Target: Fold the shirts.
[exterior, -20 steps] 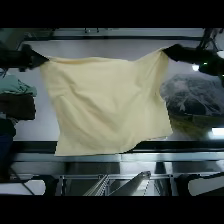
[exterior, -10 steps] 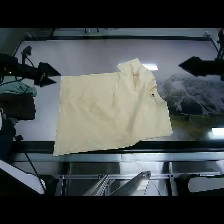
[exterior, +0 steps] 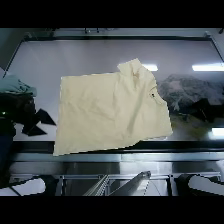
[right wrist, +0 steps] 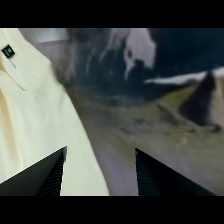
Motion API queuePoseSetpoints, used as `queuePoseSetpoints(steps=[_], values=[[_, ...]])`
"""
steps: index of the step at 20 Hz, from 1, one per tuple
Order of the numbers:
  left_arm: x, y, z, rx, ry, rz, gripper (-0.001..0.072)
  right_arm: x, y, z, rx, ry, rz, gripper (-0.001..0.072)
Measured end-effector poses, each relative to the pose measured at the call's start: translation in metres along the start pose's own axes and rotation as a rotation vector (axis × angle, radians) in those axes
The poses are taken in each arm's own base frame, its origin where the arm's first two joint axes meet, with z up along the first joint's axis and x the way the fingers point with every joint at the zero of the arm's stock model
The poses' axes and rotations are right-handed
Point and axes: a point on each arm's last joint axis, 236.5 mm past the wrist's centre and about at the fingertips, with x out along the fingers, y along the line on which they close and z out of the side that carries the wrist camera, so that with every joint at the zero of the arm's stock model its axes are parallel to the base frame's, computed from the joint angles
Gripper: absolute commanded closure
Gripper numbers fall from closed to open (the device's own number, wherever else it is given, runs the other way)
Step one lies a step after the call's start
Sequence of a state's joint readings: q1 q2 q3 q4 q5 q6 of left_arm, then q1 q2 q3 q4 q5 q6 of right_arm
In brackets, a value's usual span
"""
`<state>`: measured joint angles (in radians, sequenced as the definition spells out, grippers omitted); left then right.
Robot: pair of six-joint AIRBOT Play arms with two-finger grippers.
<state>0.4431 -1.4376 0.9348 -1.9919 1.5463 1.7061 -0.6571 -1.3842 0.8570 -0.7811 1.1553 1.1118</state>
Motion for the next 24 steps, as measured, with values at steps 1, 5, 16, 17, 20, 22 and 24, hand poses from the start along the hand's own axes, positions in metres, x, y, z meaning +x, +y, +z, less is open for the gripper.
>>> queuePoseSetpoints(steps=[1, 5, 16, 17, 20, 22, 24], values=[[0.005, 0.011, -0.01, -0.029, 0.007, 0.013, 0.0052, 0.002, -0.004, -0.008, 0.016, 0.01, -0.003, 0.0209], [0.021, 0.028, -0.023, -0.072, 0.011, -0.017, 0.011, 0.006, -0.012, -0.02, 0.038, 0.019, -0.009, 0.0209], [0.083, 0.016, -0.048, 0.007, 0.283, 0.003, 0.0687, 0.007, -0.01, -0.032, 0.035, 0.055, 0.014, 0.0208], [0.086, 0.014, -0.049, 0.022, 0.295, 0.007, 0.0687, 0.006, -0.012, -0.033, 0.035, 0.061, 0.009, 0.0208], [0.089, 0.009, -0.052, 0.06, 0.305, 0.012, 0.0687, 0.008, -0.018, -0.047, 0.063, 0.1, 0.0, 0.0209], [0.087, 0.002, -0.049, 0.07, 0.277, -0.022, 0.0687, 0.014, -0.02, -0.066, 0.095, 0.152, 0.008, 0.0209], [0.082, -0.008, -0.037, 0.076, 0.209, -0.07, 0.0687, 0.022, -0.021, -0.089, 0.124, 0.21, 0.016, 0.0209]])
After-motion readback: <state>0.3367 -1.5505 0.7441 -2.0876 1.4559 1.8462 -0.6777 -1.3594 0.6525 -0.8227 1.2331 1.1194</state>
